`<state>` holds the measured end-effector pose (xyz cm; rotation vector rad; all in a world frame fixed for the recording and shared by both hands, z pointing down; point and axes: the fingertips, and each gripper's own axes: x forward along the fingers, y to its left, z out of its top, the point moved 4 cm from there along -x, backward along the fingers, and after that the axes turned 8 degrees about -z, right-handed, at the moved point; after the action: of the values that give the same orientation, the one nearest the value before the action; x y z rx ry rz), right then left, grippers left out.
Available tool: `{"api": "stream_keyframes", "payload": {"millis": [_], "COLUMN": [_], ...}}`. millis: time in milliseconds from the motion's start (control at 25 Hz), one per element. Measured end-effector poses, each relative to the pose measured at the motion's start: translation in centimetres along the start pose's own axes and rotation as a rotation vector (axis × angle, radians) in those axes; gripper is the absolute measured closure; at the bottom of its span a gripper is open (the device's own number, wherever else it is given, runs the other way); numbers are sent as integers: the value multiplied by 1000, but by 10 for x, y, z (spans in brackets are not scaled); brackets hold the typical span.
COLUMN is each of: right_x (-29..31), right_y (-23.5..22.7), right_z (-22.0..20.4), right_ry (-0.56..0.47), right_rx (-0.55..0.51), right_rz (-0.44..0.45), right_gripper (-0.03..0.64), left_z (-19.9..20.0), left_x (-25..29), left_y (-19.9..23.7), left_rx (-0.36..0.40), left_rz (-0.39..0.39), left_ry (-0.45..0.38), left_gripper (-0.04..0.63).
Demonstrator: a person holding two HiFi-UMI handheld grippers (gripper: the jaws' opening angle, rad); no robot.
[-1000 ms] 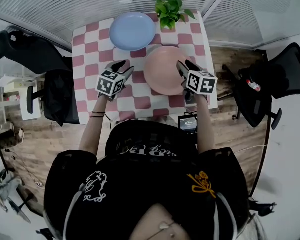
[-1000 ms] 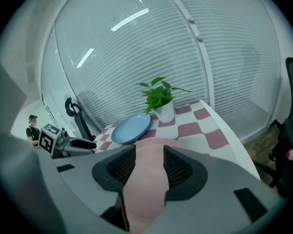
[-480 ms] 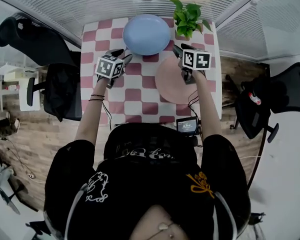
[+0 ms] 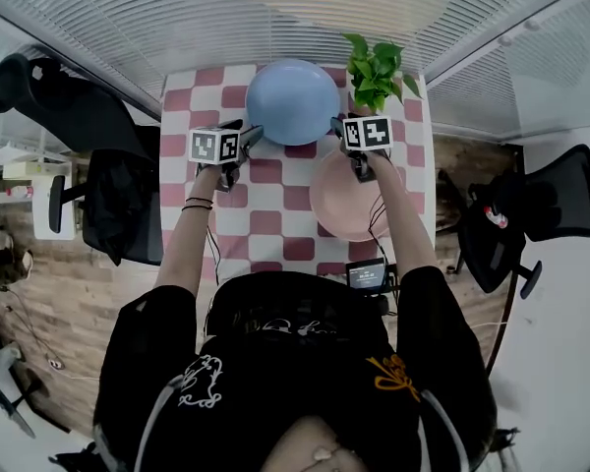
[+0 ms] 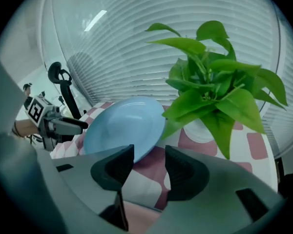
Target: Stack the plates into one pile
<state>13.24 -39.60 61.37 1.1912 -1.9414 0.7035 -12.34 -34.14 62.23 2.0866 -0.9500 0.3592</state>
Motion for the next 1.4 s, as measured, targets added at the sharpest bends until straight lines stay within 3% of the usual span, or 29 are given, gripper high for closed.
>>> {"api": "stream_keyframes", "payload": {"millis": [120,200,400,600,680,880,1080,1400], "right_x": [6,10,19,22,23,18,0,-69], "right_y": [3,2,-1,3,7,15,30,40], "right_z": [0,-2,-3,-2,-2,-4,6,-2], "right_ry": [59,102,157,193,196,167,87,-40], "right_rx": [-54,-33,69,56,37,-3,3,55], "right_rz": [9,28,119,145,155,137,140,140], "right_gripper": [454,453,453,454,484,492,497,500], "left_z": [3,1,-4,-1,-2,-5,5,12], "left_x": [10,17,29,36,36,28,5,-32], "left_y": [6,9,13,8,7,5,0,-48], "left_rx": [-69,-79,-60,8,13,52,111,179], "left_rz": [-18,-18,-3,0,12,41,66,10], "left_ry": [-32,-22,13,40,42,75,46,11], "left_gripper": [334,334,336,345,347,347,348,347]}}
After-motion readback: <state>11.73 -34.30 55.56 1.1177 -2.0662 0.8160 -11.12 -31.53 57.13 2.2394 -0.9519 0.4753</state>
